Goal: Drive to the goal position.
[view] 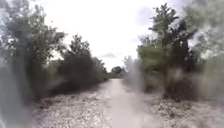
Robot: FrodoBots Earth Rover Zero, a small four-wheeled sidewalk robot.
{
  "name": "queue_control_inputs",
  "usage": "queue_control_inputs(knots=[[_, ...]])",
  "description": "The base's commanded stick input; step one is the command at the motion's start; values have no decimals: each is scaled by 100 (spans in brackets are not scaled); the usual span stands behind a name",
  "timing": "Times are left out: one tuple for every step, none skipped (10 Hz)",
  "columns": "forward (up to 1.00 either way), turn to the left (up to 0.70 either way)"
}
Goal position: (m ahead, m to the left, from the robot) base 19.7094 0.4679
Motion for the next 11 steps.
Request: queue_control_inputs(knots=[[69,1],[69,1],[69,1],[69,1],[69,1],[69,1],[69,1],[69,1],[69,1],[69,1],[69,1]])
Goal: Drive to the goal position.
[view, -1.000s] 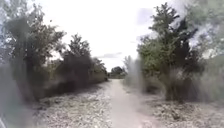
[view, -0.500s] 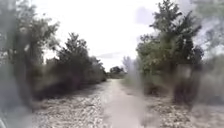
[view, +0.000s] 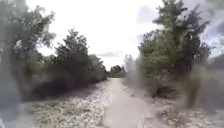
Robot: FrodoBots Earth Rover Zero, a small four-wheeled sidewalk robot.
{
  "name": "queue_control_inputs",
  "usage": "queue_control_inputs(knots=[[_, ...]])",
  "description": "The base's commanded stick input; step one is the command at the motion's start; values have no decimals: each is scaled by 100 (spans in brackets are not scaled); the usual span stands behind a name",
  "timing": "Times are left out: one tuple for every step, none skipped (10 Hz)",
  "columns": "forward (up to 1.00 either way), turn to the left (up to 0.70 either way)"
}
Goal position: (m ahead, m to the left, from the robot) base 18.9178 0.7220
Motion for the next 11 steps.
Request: queue_control_inputs(knots=[[69,1],[69,1],[69,1],[69,1],[69,1],[69,1],[69,1],[69,1],[69,1],[69,1],[69,1]])
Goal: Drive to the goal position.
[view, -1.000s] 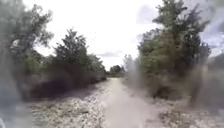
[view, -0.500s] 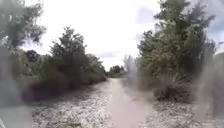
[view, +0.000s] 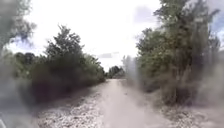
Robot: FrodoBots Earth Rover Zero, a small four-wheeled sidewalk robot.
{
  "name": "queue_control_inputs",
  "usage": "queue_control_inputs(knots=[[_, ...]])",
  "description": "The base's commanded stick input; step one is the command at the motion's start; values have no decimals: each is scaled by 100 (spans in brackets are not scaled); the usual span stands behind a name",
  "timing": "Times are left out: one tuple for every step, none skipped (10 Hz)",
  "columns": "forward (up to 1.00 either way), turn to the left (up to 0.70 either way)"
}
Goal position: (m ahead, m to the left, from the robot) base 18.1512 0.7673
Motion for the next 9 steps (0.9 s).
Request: queue_control_inputs(knots=[[69,1],[69,1],[69,1],[69,1],[69,1],[69,1],[69,1],[69,1],[69,1]])
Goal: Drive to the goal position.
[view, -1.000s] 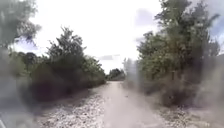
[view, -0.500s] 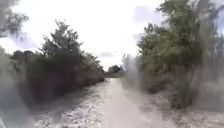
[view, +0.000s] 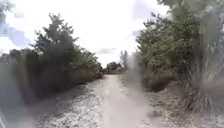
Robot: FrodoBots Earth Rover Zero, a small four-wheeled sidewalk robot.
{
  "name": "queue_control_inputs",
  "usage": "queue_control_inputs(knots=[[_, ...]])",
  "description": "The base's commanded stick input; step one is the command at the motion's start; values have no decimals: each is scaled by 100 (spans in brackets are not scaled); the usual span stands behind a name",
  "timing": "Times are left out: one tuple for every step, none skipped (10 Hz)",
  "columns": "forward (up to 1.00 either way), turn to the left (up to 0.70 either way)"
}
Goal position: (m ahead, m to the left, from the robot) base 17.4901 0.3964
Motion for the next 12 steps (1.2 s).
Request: queue_control_inputs(knots=[[69,1],[69,1],[69,1],[69,1],[69,1],[69,1],[69,1],[69,1],[69,1],[69,1],[69,1],[69,1]])
